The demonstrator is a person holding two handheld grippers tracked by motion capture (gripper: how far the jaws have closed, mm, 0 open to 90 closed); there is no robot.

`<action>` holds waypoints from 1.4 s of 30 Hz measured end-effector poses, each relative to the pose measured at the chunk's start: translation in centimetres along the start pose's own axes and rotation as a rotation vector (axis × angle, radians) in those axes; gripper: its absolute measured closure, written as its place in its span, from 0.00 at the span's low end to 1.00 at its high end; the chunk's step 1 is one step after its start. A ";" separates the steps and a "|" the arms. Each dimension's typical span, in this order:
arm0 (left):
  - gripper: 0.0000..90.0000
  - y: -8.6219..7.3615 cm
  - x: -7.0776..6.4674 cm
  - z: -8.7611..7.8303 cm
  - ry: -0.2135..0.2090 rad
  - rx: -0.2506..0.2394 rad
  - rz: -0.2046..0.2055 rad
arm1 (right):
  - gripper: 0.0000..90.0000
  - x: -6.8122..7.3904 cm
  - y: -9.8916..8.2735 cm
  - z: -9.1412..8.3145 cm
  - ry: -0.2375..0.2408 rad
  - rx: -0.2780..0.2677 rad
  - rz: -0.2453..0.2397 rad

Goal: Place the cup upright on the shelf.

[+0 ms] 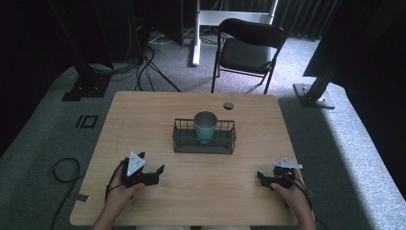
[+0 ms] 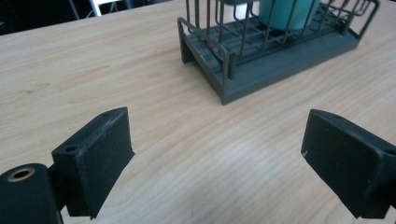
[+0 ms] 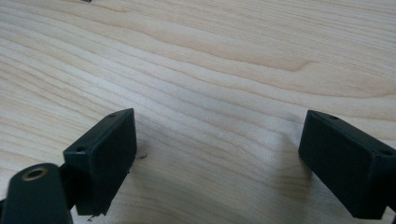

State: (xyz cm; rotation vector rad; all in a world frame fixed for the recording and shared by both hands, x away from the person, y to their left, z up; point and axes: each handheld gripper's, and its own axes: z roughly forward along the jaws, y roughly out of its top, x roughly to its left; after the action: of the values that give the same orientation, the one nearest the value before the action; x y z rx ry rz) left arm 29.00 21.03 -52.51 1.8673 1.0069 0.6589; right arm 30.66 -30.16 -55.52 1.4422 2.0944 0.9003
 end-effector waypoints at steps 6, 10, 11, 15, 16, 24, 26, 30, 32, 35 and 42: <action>0.10 -1.2 1.4 -1.0 0.014 0.009 -0.015 | 0.12 0.0 0.0 0.0 0.000 0.000 0.000; 0.10 -2.1 2.3 -1.5 0.014 0.042 -0.013 | 0.12 0.0 0.0 0.0 0.000 0.000 0.000; 0.10 -2.4 2.6 -1.6 0.012 0.049 -0.018 | 0.12 0.0 0.0 0.0 0.000 0.000 0.000; 0.10 -3.2 3.1 -2.0 0.006 0.063 -0.017 | 0.12 0.0 0.0 0.0 0.000 0.000 0.001; 0.10 -3.5 3.2 -2.0 0.015 0.060 -0.016 | 0.12 0.0 0.0 0.0 0.000 0.000 0.000; 0.10 -4.3 4.2 -3.0 0.070 0.136 -0.056 | 0.12 0.0 0.0 0.0 0.000 0.000 0.001; 0.10 -4.5 4.5 -3.2 0.095 0.179 -0.067 | 0.12 0.0 0.0 0.0 0.000 0.000 0.000; 0.10 -4.7 5.0 -3.3 0.132 0.232 -0.112 | 0.12 0.0 0.0 0.0 0.001 0.000 0.001; 0.10 -4.8 5.1 -3.3 0.153 0.250 -0.134 | 0.12 0.0 0.0 0.0 0.000 0.000 0.000; 0.10 -4.9 5.2 -3.2 0.171 0.284 -0.165 | 0.12 0.0 0.0 0.0 0.000 0.000 0.000; 0.10 -4.9 5.5 -3.0 0.229 0.313 -0.209 | 0.12 0.0 0.0 0.0 0.000 0.000 0.000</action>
State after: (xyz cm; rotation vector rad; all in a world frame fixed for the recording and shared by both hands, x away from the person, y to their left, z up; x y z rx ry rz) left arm 27.78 28.42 -55.21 1.9442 1.5044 0.6265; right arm 30.66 -30.17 -55.52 1.4424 2.0946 0.9005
